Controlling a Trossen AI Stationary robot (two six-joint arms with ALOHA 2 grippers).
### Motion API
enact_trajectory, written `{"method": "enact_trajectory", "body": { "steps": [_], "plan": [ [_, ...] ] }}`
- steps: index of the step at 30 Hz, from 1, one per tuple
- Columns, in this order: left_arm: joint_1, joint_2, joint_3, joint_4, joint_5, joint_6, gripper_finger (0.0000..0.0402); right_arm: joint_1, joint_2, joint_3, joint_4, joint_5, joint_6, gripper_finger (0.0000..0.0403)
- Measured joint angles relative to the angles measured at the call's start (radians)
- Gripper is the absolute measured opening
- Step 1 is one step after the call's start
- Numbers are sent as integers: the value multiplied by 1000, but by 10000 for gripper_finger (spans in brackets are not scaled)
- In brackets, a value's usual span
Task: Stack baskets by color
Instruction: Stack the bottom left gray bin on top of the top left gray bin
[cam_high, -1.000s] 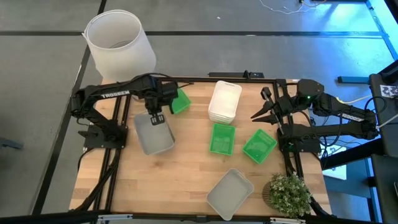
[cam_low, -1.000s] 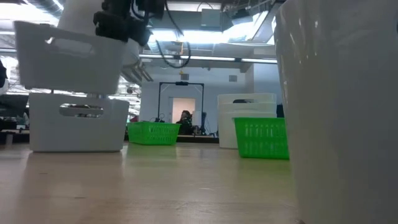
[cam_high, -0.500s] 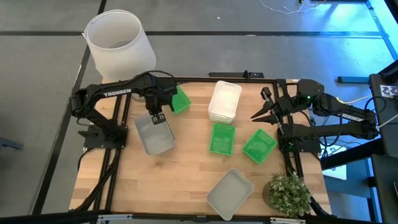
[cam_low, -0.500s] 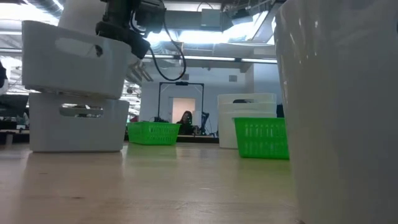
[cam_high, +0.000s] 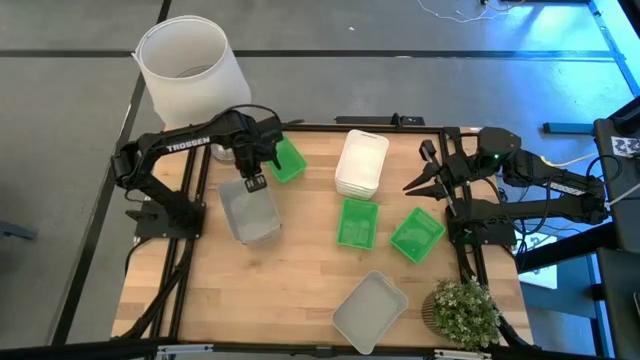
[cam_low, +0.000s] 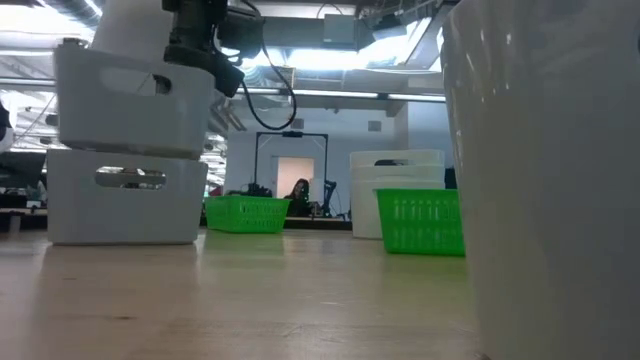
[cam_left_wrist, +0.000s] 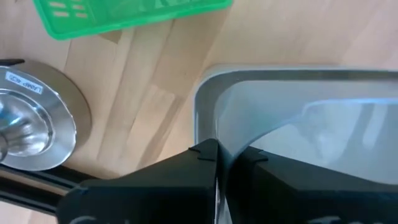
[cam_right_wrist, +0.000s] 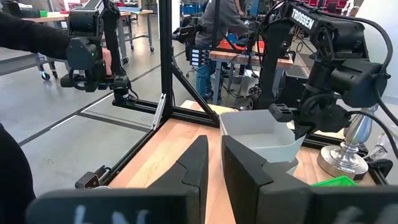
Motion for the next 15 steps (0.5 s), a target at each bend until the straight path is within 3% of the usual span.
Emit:
{"method": "enact_trajectory", "body": {
  "steps": [15],
  "plan": [
    [0,0,0,7,-35,22,5,0,0,0,0,0,-1,48]
  ]
}}
